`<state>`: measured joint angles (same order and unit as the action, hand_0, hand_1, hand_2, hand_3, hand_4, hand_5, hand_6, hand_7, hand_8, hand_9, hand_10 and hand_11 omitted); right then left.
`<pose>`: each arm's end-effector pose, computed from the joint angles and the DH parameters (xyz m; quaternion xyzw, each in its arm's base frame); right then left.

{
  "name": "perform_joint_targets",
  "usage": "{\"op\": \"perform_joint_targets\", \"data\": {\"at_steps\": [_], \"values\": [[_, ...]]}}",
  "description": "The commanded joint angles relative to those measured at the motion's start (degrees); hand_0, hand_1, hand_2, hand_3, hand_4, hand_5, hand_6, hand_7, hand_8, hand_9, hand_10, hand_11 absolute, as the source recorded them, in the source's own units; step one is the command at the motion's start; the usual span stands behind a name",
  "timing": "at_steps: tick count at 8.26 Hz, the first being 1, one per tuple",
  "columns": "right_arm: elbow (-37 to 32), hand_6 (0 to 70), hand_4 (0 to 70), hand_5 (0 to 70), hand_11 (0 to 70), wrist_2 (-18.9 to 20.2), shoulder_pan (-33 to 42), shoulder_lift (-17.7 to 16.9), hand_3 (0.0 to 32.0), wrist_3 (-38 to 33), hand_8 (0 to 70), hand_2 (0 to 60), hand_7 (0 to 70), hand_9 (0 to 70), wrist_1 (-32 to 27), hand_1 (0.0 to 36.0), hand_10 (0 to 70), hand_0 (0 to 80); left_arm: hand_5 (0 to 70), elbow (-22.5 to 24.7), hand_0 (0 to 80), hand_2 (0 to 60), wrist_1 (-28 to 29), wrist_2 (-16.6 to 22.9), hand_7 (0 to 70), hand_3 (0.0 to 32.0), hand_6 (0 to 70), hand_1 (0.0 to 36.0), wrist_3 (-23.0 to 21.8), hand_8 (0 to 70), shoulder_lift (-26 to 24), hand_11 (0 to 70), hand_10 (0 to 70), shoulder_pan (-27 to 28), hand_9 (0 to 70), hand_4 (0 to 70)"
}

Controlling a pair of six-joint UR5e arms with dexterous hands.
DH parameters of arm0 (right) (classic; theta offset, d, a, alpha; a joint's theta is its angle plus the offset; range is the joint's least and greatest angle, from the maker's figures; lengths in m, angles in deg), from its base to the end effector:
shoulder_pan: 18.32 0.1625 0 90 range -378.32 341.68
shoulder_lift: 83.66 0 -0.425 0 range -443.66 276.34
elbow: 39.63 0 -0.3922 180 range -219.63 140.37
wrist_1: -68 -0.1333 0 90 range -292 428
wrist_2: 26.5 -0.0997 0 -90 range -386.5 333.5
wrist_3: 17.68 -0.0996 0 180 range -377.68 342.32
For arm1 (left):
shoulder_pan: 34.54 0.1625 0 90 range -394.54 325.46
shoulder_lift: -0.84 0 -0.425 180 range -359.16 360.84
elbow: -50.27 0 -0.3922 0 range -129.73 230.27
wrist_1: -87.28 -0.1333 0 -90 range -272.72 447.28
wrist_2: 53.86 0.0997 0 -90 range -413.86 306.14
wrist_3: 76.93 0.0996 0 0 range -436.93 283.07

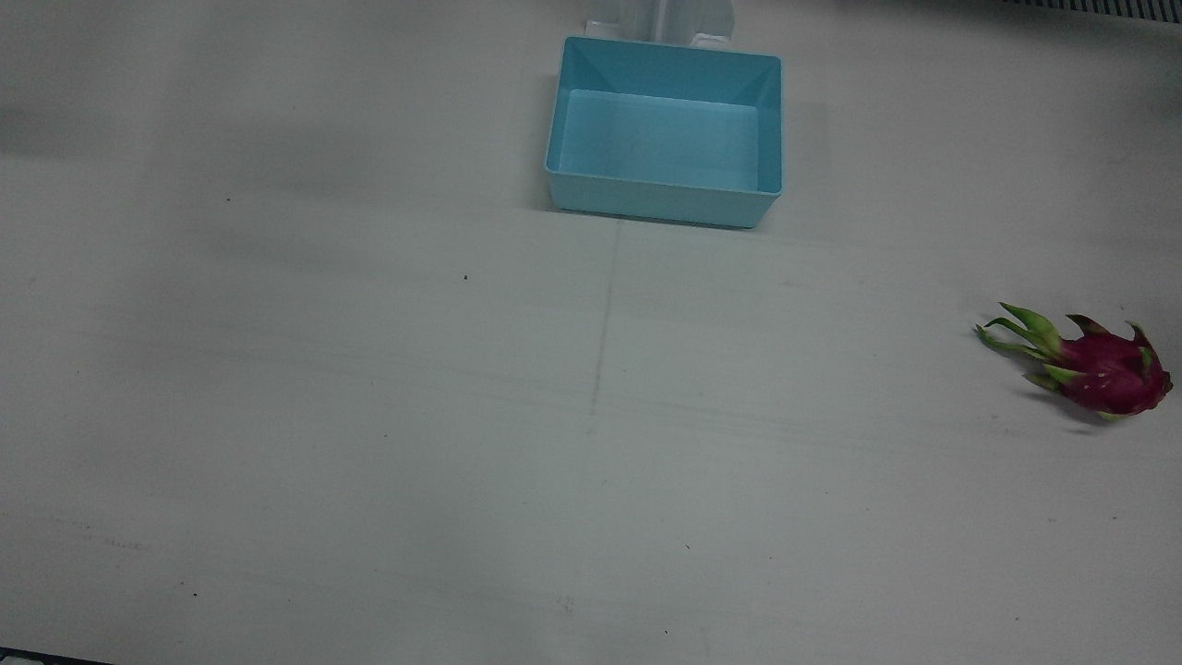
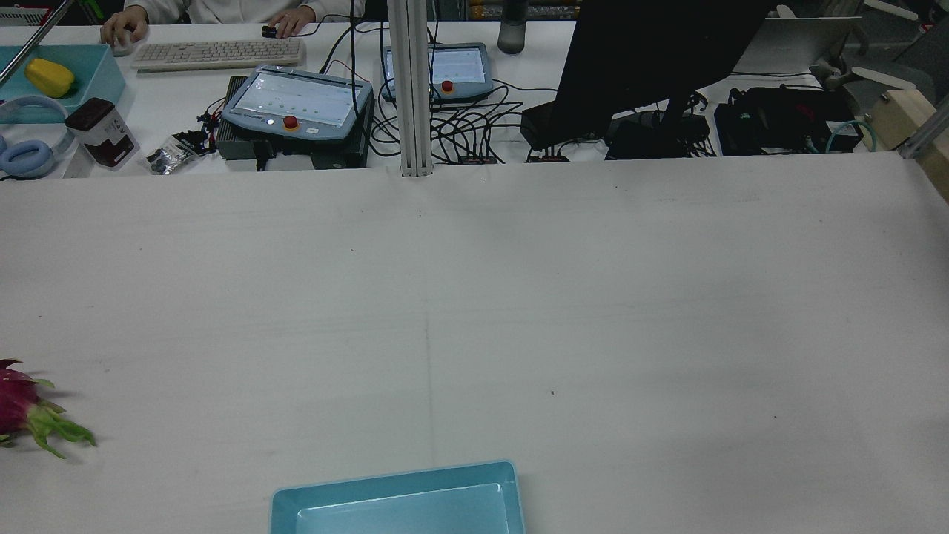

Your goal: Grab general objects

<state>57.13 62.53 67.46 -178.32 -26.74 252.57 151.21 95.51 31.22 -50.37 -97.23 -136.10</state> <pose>0.1013 -0.4613 0.6756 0.0739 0.6877 -0.7213 0.0363 -0.2521 -0.5245 0.4988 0.2997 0.7989 -0.5206 0.0316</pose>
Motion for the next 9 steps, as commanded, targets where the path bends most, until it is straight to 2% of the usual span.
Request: {"op": "perform_joint_targets", "data": {"at_steps": [1, 2, 3, 4, 5, 6, 7, 8, 9], "values": [[-0.1, 0.0, 0.0, 0.0, 0.0, 0.0, 0.0, 0.0, 0.0, 0.0, 0.0, 0.0, 0.0, 0.0, 0.0, 0.0, 0.0, 0.0, 0.0, 7.4, 57.6, 12.6, -6.6, 2.1, 3.6, 26.4, 0.0, 25.5, 1.7, 0.0, 0.2, 0.0, 0.0, -1.4, 0.0, 3.4], [0.0, 0.0, 0.0, 0.0, 0.0, 0.0, 0.0, 0.0, 0.0, 0.0, 0.0, 0.0, 0.0, 0.0, 0.0, 0.0, 0.0, 0.0, 0.0, 7.9, 56.1, 13.1, -6.5, 2.1, 4.0, 24.0, 0.0, 24.4, 2.7, 0.0, 0.3, 0.0, 0.0, -1.2, 0.0, 4.7], [0.0, 0.0, 0.0, 0.0, 0.0, 0.0, 0.0, 0.0, 0.0, 0.0, 0.0, 0.0, 0.0, 0.0, 0.0, 0.0, 0.0, 0.0, 0.0, 8.0, 57.5, 13.6, -6.0, 2.1, 5.4, 23.6, 0.0, 25.4, 3.7, 0.0, 1.0, 0.0, 0.0, -1.0, 0.0, 5.7], [0.0, 0.0, 0.0, 0.0, 0.0, 0.0, 0.0, 0.0, 0.0, 0.0, 0.0, 0.0, 0.0, 0.0, 0.0, 0.0, 0.0, 0.0, 0.0, 8.0, 55.5, 12.5, -5.5, 2.1, 5.0, 24.6, 0.0, 23.3, 7.0, 0.0, 3.2, 0.0, 0.0, 0.1, 0.0, 6.0], [0.0, 0.0, 0.0, 0.0, 0.0, 0.0, 0.0, 0.0, 0.0, 0.0, 0.0, 0.0, 0.0, 0.0, 0.0, 0.0, 0.0, 0.0, 0.0, 8.0, 56.2, 12.0, -4.5, 2.2, 5.3, 25.4, 0.0, 23.6, 7.9, 0.0, 4.7, 0.0, 0.0, 1.0, 0.0, 6.7], [0.0, 0.0, 0.0, 0.0, 0.0, 0.0, 0.0, 0.0, 0.0, 0.0, 0.0, 0.0, 0.0, 0.0, 0.0, 0.0, 0.0, 0.0, 0.0, 8.0, 54.4, 10.6, -5.0, 2.5, 4.6, 24.6, 0.0, 21.5, 12.3, 0.0, 5.0, 0.0, 0.0, 4.0, 0.0, 7.6], [0.0, 0.0, 0.0, 0.0, 0.0, 0.0, 0.0, 0.0, 0.0, 0.0, 0.0, 0.0, 0.0, 0.0, 0.0, 0.0, 0.0, 0.0, 0.0, 8.0, 53.2, 8.9, -7.7, 9.8, 4.9, 22.8, 0.0, 19.6, 20.3, 0.0, 4.1, 0.0, 0.0, 3.1, 0.0, 9.1], [0.0, 0.0, 0.0, 0.0, 0.0, 0.0, 0.0, 0.0, 0.0, 0.0, 0.0, 0.0, 0.0, 0.0, 0.0, 0.0, 0.0, 0.0, 2.6, 8.0, 55.4, 5.3, -10.9, 15.9, 6.0, 21.2, 0.0, 19.9, 27.3, 0.0, 2.9, 0.0, 0.0, 0.7, 0.0, 10.3], [0.0, 0.0, 0.0, 0.0, 0.0, 0.0, 0.0, 0.0, 0.0, 0.0, 0.0, 0.0, 0.0, 0.0, 0.0, 0.0, 0.0, 0.0, 7.8, 9.1, 57.2, 4.1, -14.8, 16.5, 7.5, 23.6, 0.0, 20.5, 32.5, 0.0, 1.3, 0.0, 0.0, 0.8, 0.1, 10.8]]}}
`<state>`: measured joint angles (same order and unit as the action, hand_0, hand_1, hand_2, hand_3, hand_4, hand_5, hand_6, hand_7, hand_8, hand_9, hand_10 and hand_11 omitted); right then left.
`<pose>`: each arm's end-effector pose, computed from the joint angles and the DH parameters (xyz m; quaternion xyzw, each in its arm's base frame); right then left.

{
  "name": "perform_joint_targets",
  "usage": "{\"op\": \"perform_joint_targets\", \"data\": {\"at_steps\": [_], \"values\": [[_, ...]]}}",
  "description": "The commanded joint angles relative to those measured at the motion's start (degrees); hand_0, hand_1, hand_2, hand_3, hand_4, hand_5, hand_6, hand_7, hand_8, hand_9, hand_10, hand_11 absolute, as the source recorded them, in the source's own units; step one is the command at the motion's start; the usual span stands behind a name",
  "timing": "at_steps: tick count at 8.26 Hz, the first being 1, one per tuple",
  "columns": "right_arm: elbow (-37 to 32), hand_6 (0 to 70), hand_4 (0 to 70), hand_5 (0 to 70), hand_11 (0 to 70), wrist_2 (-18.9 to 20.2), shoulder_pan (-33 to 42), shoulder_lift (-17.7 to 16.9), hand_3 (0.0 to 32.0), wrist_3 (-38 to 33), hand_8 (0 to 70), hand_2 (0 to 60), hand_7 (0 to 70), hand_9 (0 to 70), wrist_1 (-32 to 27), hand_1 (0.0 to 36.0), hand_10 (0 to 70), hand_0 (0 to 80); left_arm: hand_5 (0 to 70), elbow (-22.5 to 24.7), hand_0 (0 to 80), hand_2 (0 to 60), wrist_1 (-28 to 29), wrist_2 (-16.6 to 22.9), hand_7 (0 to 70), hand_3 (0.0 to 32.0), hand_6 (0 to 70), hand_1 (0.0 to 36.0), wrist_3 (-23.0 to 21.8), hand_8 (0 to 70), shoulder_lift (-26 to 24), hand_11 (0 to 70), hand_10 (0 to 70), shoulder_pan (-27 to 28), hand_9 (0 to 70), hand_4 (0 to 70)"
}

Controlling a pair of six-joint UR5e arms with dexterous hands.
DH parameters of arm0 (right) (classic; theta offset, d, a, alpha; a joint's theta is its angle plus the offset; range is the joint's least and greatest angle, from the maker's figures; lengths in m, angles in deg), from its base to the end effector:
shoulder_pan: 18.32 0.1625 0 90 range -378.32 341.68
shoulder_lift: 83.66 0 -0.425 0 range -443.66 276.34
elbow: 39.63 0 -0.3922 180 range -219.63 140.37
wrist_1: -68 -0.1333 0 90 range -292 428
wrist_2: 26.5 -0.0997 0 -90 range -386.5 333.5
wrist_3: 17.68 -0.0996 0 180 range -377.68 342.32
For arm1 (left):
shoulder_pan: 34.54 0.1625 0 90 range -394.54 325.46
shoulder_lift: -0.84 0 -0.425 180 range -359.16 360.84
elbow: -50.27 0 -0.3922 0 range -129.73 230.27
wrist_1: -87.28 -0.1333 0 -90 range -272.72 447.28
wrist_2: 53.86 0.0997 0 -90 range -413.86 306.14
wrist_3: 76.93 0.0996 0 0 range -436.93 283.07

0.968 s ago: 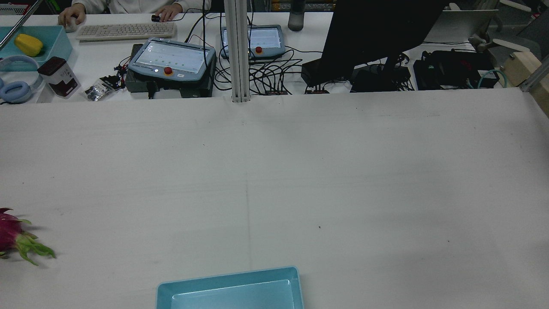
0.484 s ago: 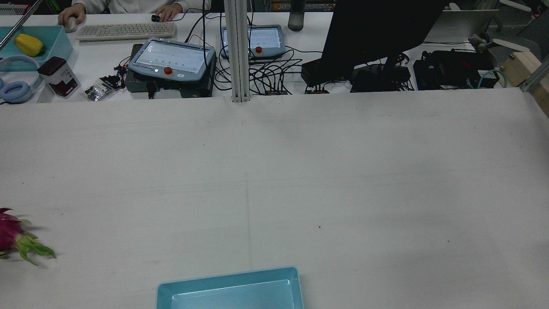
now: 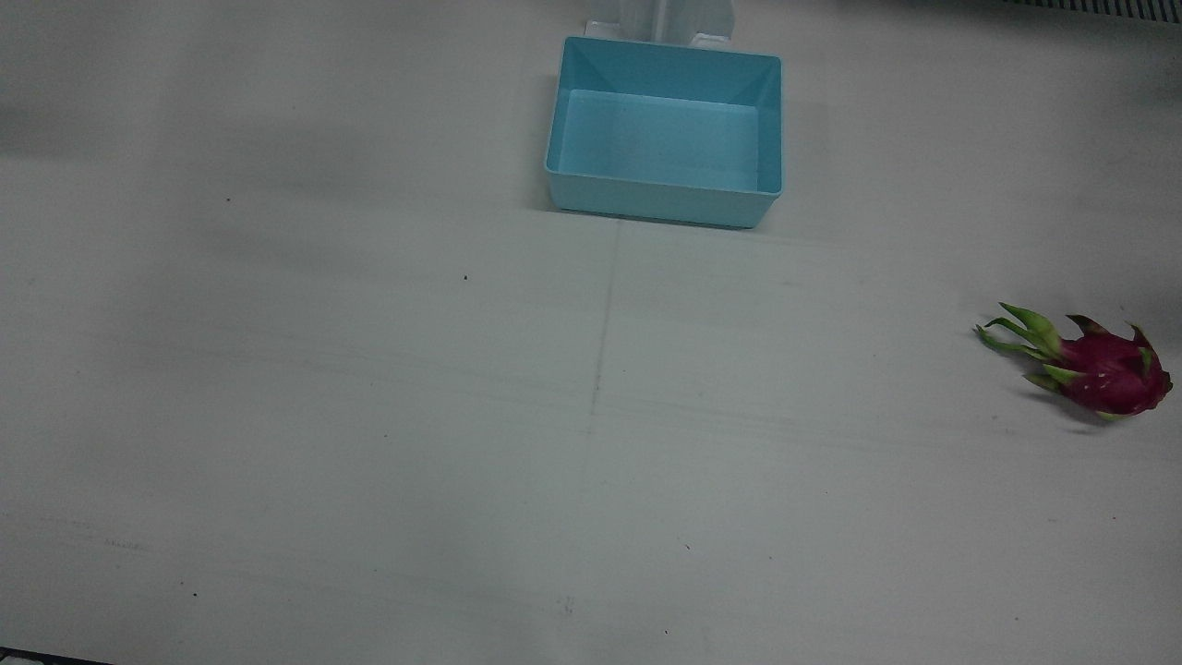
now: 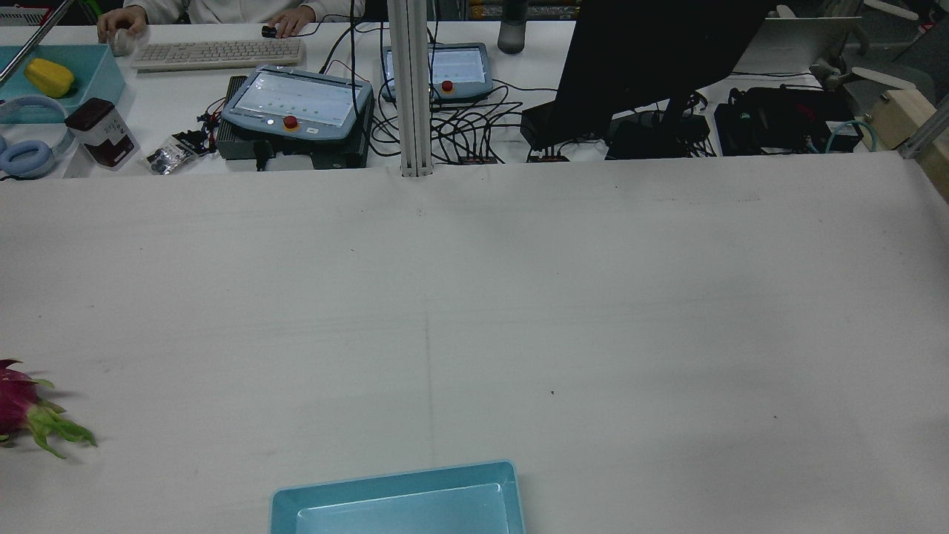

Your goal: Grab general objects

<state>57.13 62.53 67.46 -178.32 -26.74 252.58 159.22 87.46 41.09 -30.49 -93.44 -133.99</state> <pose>0.1013 -0.4613 0.6756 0.0739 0.6877 -0.7213 0.0363 -0.2088 -0.4952 0.4837 0.3704 0.7488 -0.5087 0.2082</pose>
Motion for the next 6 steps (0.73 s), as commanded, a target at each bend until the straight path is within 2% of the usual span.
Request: {"op": "perform_joint_targets", "data": {"at_steps": [1, 2, 3, 4, 5, 6], "values": [[0.0, 0.0, 0.0, 0.0, 0.0, 0.0, 0.0, 0.0, 0.0, 0.0, 0.0, 0.0, 0.0, 0.0, 0.0, 0.0, 0.0, 0.0, 70.0, 1.7, 56.6, 4.9, -8.4, 7.1, 8.5, 0.0, 0.0, 20.4, 14.0, 0.0, -2.7, 0.0, 0.0, -0.8, 0.3, 0.0], [-0.1, 0.0, 0.0, 0.0, 0.0, 0.0, 0.0, 0.0, 0.0, 0.0, 0.0, 0.0, 0.0, 0.0, 0.0, 0.0, 0.0, 0.0, 70.0, 4.4, 57.2, 4.9, -13.0, 8.9, 8.5, 0.0, 0.0, 21.1, 17.0, 0.0, -3.9, 0.0, 0.0, -0.3, 0.3, 0.0], [0.0, 0.0, 0.0, 0.0, 0.0, 0.0, 0.0, 0.0, 0.0, 0.0, 0.0, 0.0, 0.0, 0.0, 0.0, 0.0, 0.0, 0.0, 16.1, 5.4, 58.2, 1.9, -19.9, 11.7, 5.9, 22.4, 0.0, 21.2, 23.4, 0.0, -5.9, 0.0, 0.0, 1.0, 0.0, 8.4], [0.0, 0.0, 0.0, 0.0, 0.0, 0.0, 0.0, 0.0, 0.0, 0.0, 0.0, 0.0, 0.0, 0.0, 0.0, 0.0, 0.0, 0.0, 0.0, 5.5, 60.4, 2.5, -22.6, 13.4, 4.6, 26.4, 0.0, 23.0, 25.6, 0.0, -6.6, 0.0, 0.0, 2.4, 0.0, 11.2], [0.0, 0.0, 0.0, 0.0, 0.0, 0.0, 0.0, 0.0, 0.0, 0.0, 0.0, 0.0, 0.0, 0.0, 0.0, 0.0, 0.0, 0.0, 0.0, 5.4, 61.7, 0.0, -23.1, 14.7, 4.4, 31.6, 0.0, 23.3, 26.1, 0.0, -6.4, 0.0, 0.0, 2.7, 0.0, 8.1], [0.0, 0.0, 0.0, 0.0, 0.0, 0.0, 0.0, 0.0, 0.0, 0.0, 0.0, 0.0, 0.0, 0.0, 0.0, 0.0, 0.0, 0.0, 0.0, 5.3, 58.7, 0.0, -25.0, 15.0, 1.8, 32.0, 0.0, 21.3, 27.6, 0.0, -6.4, 0.0, 0.0, 3.7, 0.0, 5.0]]}}
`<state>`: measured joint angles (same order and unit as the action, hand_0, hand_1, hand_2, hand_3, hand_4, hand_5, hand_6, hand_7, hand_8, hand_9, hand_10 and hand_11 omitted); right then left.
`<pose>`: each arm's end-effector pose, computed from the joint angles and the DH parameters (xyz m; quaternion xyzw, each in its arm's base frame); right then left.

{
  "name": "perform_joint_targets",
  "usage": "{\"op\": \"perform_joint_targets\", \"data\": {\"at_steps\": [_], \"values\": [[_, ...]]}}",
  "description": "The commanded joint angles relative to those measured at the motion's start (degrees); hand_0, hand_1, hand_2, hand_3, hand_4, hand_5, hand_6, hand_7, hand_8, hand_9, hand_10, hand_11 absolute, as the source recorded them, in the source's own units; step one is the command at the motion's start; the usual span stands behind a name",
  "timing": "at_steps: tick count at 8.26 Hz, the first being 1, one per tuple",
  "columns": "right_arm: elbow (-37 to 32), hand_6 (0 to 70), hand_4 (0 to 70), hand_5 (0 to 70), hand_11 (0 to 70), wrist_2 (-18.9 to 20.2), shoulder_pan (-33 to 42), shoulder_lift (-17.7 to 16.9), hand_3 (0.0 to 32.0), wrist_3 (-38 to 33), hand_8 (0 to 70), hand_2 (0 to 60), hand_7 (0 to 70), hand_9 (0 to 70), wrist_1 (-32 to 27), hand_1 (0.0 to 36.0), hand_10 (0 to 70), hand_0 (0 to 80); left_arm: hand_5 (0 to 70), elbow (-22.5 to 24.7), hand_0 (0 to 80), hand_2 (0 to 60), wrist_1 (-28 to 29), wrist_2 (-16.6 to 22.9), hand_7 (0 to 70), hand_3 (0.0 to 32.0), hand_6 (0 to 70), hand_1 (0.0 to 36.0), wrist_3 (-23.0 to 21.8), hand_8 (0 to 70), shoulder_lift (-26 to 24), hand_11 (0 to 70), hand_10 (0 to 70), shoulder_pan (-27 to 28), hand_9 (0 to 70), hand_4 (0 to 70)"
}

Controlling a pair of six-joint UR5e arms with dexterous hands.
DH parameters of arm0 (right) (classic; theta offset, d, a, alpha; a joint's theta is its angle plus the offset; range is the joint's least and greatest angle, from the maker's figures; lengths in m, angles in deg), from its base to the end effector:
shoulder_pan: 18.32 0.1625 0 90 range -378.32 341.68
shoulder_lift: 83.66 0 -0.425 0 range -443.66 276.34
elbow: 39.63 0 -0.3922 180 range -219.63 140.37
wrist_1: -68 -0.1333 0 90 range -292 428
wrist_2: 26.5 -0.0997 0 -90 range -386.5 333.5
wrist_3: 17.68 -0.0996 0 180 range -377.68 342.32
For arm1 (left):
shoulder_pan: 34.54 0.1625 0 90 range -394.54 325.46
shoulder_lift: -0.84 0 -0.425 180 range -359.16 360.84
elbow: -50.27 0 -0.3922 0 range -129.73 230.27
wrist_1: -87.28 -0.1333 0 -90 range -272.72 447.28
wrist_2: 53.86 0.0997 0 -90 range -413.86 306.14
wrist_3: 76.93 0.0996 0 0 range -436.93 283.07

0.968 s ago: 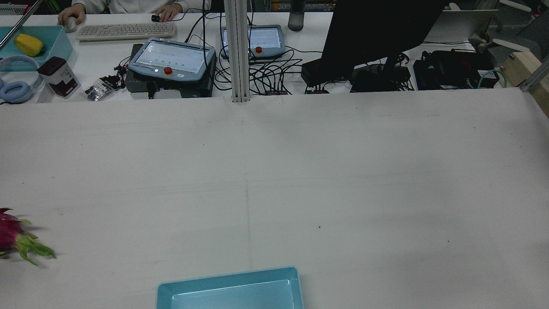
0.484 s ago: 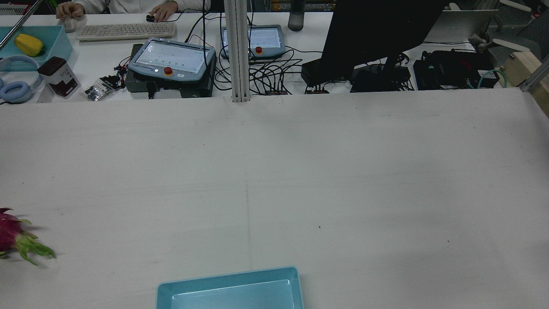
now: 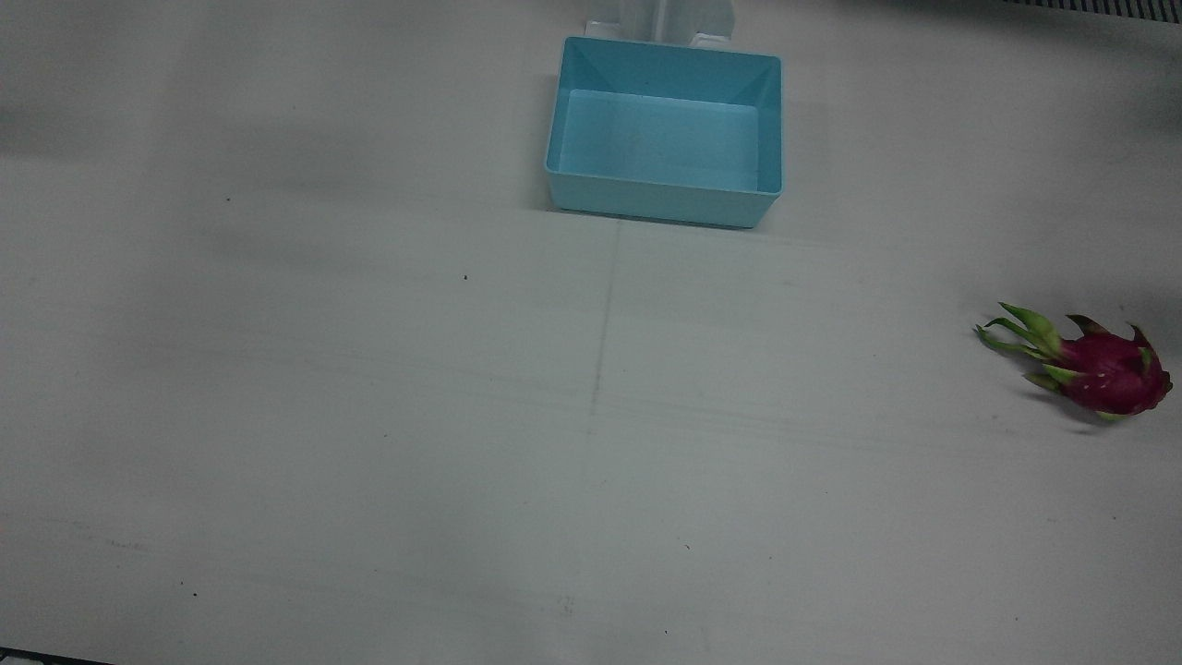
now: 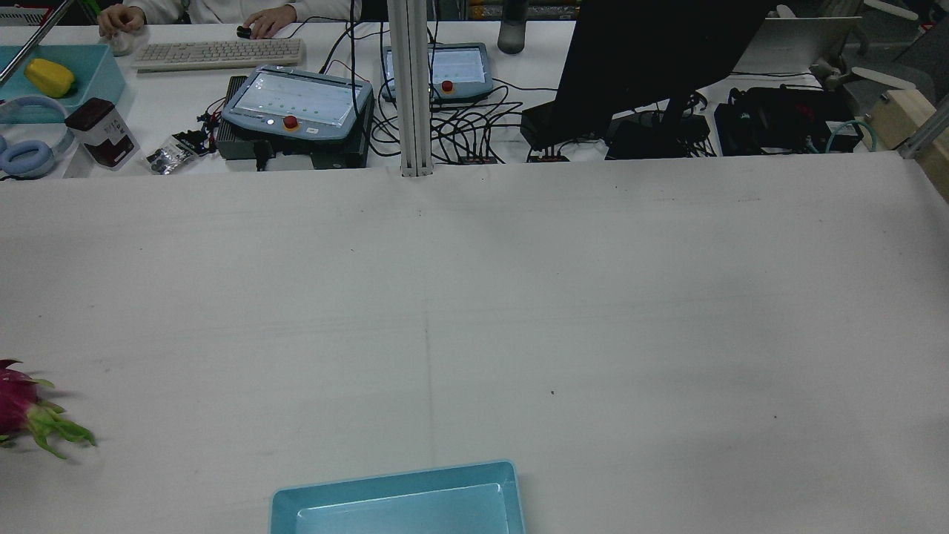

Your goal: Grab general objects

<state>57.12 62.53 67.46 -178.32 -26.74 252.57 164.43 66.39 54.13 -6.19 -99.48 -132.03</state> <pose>0.1013 -0.4613 0.6757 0.0739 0.6877 -0.7213 0.0363 -0.1688 -0.4972 0.4332 0.4146 0.6632 -0.4557 0.4249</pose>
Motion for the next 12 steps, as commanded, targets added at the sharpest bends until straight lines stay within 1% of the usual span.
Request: {"op": "perform_joint_targets", "data": {"at_steps": [1, 2, 4, 5, 6, 7, 8, 9, 10, 11, 12], "values": [[-0.1, 0.0, 0.0, 0.0, 0.0, 0.0, 0.0, 0.0, 0.0, 0.0, 0.0, 0.0, 0.0, 0.0, 0.0, 0.0, 0.0, 0.0, 0.0, -0.1, 57.7, 0.0, -4.6, 2.0, 0.0, 32.0, 0.0, 20.6, 3.9, 0.0, -0.1, 0.0, 0.0, 3.3, 0.0, 2.9], [0.0, 0.0, 0.0, 0.0, 0.0, 0.0, 0.0, 0.0, 0.0, 0.0, 0.0, 0.0, 0.0, 0.0, 0.0, 0.0, 0.0, 0.0, 0.0, -0.2, 57.5, 0.0, -4.6, 2.0, 0.0, 32.0, 0.0, 19.9, 4.0, 0.0, 0.0, 0.0, 0.0, 4.8, 0.0, 0.1], [0.0, 0.0, 0.0, 0.0, 0.0, 0.0, 0.0, 0.0, 0.0, 0.0, 0.0, 0.0, 0.0, 0.0, 0.0, 0.0, 0.0, 0.0, 0.0, -0.8, 50.9, 0.0, -4.4, 2.0, 0.0, 32.0, 0.0, 12.6, 4.0, 0.0, 0.0, 0.0, 0.0, 8.0, 0.0, 0.0], [0.0, 0.0, 0.0, 0.0, 0.0, 0.0, 0.0, 0.0, 0.0, 0.0, 0.0, 0.0, 0.0, 0.0, 0.0, 0.0, 0.0, 0.0, 0.0, -0.7, 48.5, 0.0, -4.4, 2.2, 0.0, 32.0, 0.0, 9.9, 3.9, 0.0, 0.0, 0.0, 0.0, 8.3, 0.0, 0.0], [0.0, 0.0, 0.0, 0.0, 0.0, 0.0, 0.0, 0.0, 0.0, 0.0, 0.0, 0.0, 0.0, 0.0, 0.0, 0.0, 0.0, 0.0, 0.0, -0.6, 47.2, 0.0, -4.1, 2.8, 0.0, 32.0, 0.0, 8.2, 3.9, 0.0, 0.0, 0.0, 0.0, 8.0, 0.0, 0.0], [0.0, 0.0, 0.0, 0.0, 0.0, 0.0, 0.0, 0.0, 0.0, 0.0, 0.0, 0.0, 0.0, 0.0, 0.0, 0.0, 0.0, 0.0, 0.0, -0.7, 46.1, 0.0, -3.6, 2.8, 0.0, 32.0, 0.0, 7.6, 3.8, 0.0, 0.3, 0.0, 0.0, 8.1, 0.0, 0.0], [0.0, 0.0, 0.0, 0.0, 0.0, 0.0, 0.0, 0.0, 0.0, 0.0, 0.0, 0.0, 0.0, 0.0, 0.0, 0.0, 0.0, 0.0, 0.0, -0.7, 47.3, 0.0, -3.3, 2.8, 0.0, 32.0, 0.0, 11.2, 3.8, 0.0, 0.3, 0.0, 0.0, 8.0, 0.0, 0.0], [0.0, 0.0, 0.0, 0.0, 0.0, 0.0, 0.0, 0.0, 0.0, 0.0, 0.0, 0.0, 0.0, 0.0, 0.0, 0.0, 0.0, 0.0, 0.0, -0.8, 55.6, 50.8, -2.4, 3.0, 0.0, 32.0, 0.0, 32.8, 3.6, 0.0, 0.8, 0.0, 0.0, 8.0, 0.0, 0.0], [0.0, 0.0, 0.0, 0.0, 0.0, 0.0, 0.0, 0.0, 0.0, 0.0, 0.0, 0.0, 0.0, 0.0, 0.0, 0.0, 0.0, 0.0, 0.0, -0.7, 52.9, 6.8, -0.8, 4.5, 0.0, 32.0, 0.0, 21.4, 3.4, 0.0, 2.3, 0.0, 0.0, 7.9, 0.0, 0.0], [-0.1, 0.0, 0.0, 0.0, 0.0, 0.0, 0.0, 0.0, 0.0, 0.0, 0.0, 0.0, 0.0, 0.0, 0.0, 0.0, 0.0, 0.0, 0.0, -0.6, 48.4, 4.9, -0.4, 4.8, 0.0, 32.0, 0.0, 16.3, 3.3, 0.0, 2.5, 0.0, 0.0, 7.8, 0.0, 0.0], [-0.1, 0.0, 0.0, 0.0, 0.0, 0.0, 0.0, 0.0, 0.0, 0.0, 0.0, 0.0, 0.0, 0.0, 0.0, 0.0, 0.0, 0.0, 0.0, -0.5, 54.3, 38.3, 0.4, 4.8, 0.0, 32.0, 0.0, 31.0, 3.3, 0.0, 3.2, 1.3, 0.0, 7.8, 0.0, 0.0]]}}
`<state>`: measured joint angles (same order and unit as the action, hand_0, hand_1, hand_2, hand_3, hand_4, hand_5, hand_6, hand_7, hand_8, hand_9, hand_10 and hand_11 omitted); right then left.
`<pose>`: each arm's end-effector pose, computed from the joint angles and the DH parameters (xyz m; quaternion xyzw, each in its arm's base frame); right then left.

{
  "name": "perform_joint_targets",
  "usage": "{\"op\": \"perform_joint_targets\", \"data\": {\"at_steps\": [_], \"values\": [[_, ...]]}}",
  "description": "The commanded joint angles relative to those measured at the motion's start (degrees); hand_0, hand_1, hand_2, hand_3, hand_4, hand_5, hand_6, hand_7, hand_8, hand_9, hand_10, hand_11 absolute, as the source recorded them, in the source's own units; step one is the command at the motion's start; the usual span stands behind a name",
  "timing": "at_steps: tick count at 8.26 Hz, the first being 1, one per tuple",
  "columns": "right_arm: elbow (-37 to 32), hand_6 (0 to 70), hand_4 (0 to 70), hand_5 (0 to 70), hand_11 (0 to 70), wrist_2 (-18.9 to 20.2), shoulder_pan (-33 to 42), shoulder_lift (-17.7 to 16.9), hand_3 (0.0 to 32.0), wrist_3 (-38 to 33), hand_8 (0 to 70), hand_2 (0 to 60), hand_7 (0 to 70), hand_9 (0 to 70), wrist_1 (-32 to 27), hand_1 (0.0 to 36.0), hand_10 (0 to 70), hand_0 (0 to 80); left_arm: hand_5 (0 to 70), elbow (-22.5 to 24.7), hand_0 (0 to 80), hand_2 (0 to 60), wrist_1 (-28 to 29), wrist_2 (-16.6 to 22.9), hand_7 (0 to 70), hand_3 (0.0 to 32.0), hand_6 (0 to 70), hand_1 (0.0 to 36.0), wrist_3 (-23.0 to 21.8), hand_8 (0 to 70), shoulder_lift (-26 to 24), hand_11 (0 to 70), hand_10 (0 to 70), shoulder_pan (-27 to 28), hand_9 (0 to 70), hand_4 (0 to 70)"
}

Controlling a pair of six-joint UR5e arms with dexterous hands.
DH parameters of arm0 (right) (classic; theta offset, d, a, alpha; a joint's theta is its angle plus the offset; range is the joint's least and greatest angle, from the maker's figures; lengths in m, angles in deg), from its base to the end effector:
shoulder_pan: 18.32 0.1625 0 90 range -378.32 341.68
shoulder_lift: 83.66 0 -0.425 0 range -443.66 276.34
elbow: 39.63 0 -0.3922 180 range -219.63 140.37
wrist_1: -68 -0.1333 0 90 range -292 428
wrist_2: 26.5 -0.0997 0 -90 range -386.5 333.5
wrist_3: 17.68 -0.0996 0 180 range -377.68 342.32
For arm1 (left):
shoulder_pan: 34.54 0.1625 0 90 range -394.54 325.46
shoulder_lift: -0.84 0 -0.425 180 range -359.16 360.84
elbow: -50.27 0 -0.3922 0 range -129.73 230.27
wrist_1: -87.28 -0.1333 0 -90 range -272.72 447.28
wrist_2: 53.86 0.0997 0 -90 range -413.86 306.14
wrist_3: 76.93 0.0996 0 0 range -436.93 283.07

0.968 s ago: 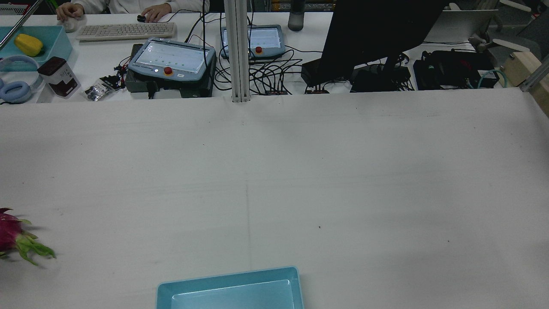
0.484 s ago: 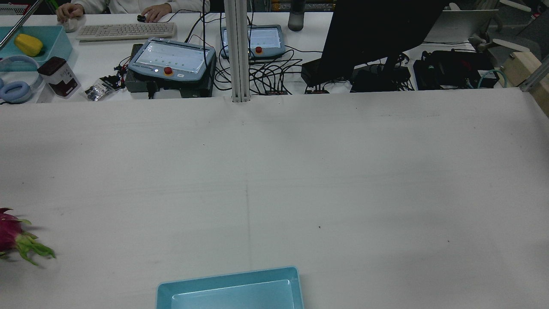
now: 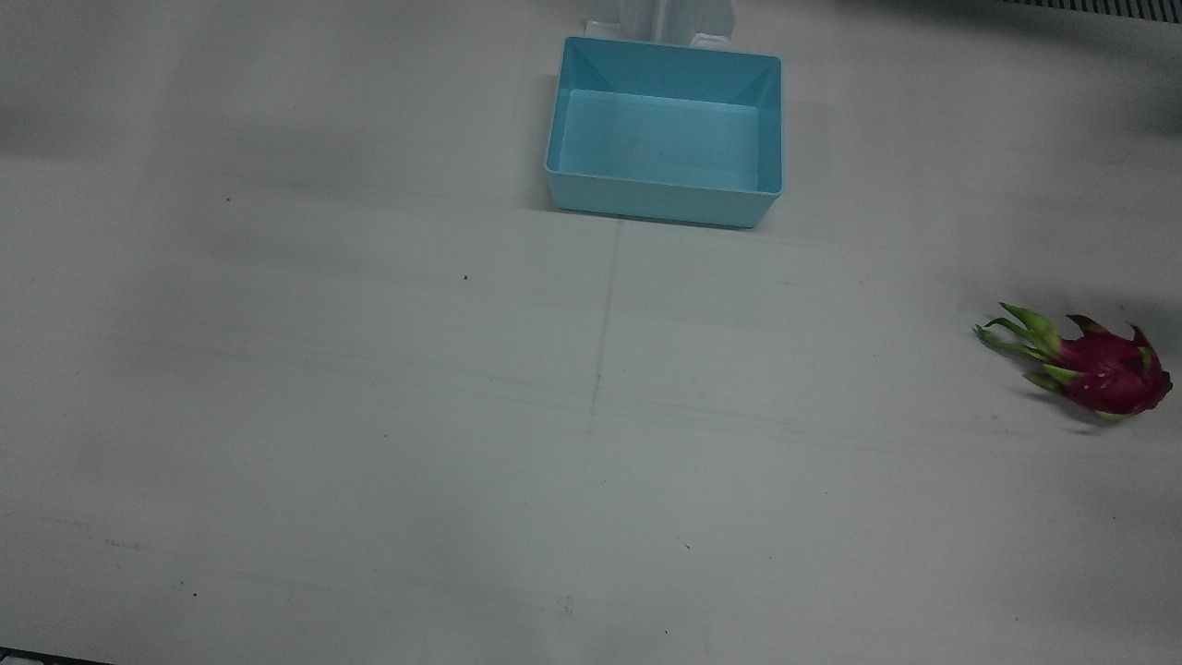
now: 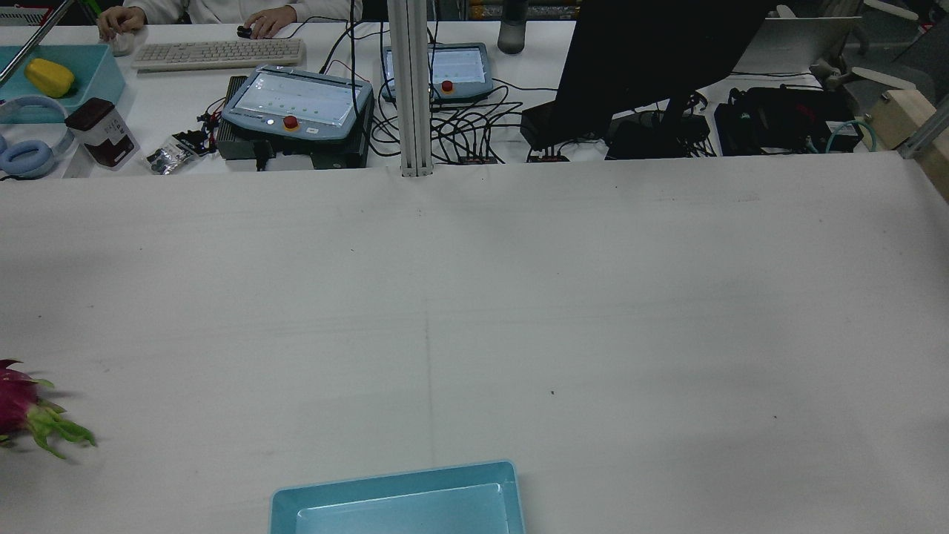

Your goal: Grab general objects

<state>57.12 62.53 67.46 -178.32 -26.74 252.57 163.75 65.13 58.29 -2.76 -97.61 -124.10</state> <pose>0.1013 -0.4613 0.6757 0.0739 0.6877 -0.7213 0.0363 -0.0919 -0.5039 0.4580 0.3513 0.6747 -0.4139 0.5000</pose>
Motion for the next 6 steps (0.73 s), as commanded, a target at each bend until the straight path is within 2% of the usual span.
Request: {"op": "perform_joint_targets", "data": {"at_steps": [1, 2, 3, 4, 5, 6], "values": [[0.0, 0.0, 0.0, 0.0, 0.0, 0.0, 0.0, 0.0, 0.0, 0.0, 0.0, 0.0, 0.0, 0.0, 0.0, 0.0, 0.0, 0.0, 0.0, 0.3, 56.0, 24.4, 3.4, 0.6, 0.6, 32.0, 0.0, 28.4, -0.4, 0.0, 2.7, 0.7, 0.0, -0.3, 0.0, 0.0], [0.0, 0.0, 0.0, 0.0, 0.0, 0.0, 0.0, 0.0, 0.0, 0.0, 0.0, 0.0, 0.0, 0.0, 0.0, 0.0, 0.0, 0.0, 70.0, 0.3, 53.0, 34.6, 3.8, 0.6, 19.7, 4.2, 0.0, 27.6, -0.5, 0.0, 3.0, 3.5, 0.6, -0.6, 2.5, 0.0], [-0.1, 0.0, 0.0, 0.0, 0.0, 0.0, 0.0, 0.0, 0.0, 0.0, 0.0, 0.0, 0.0, 0.0, 0.0, 0.0, 0.0, 0.0, 70.0, 0.4, 51.9, 42.8, 4.0, 0.6, 27.4, 0.0, 0.1, 28.3, -0.5, 0.0, 3.1, 5.0, 1.6, -0.7, 4.0, 0.0], [0.0, 0.0, 0.0, 0.0, 0.0, 0.0, 0.0, 0.0, 0.0, 0.0, 0.0, 0.0, 0.0, 0.0, 0.0, 0.0, 0.0, 0.0, 70.0, 0.4, 44.8, 60.0, 4.1, 0.6, 70.0, 0.0, 14.7, 36.0, -0.5, 4.6, 3.1, 31.5, 19.7, -0.7, 17.2, 0.0], [0.0, 0.0, 0.0, 0.0, 0.0, 0.0, 0.0, 0.0, 0.0, 0.0, 0.0, 0.0, 0.0, 0.0, 0.0, 0.0, 0.0, 0.0, 70.0, 0.4, 45.7, 60.0, 4.1, 0.6, 70.0, 0.0, 19.8, 36.0, -0.5, 9.0, 3.1, 42.0, 27.3, -0.7, 25.2, 0.0], [0.0, 0.0, 0.0, 0.0, 0.0, 0.0, 0.0, 0.0, 0.0, 0.0, 0.0, 0.0, 0.0, 0.0, 0.0, 0.0, 0.0, 0.0, 70.0, 0.3, 45.7, 60.0, 4.2, 0.5, 70.0, 0.0, 22.5, 36.0, -0.5, 12.1, 3.1, 44.7, 29.4, -0.6, 29.9, 0.0]]}}
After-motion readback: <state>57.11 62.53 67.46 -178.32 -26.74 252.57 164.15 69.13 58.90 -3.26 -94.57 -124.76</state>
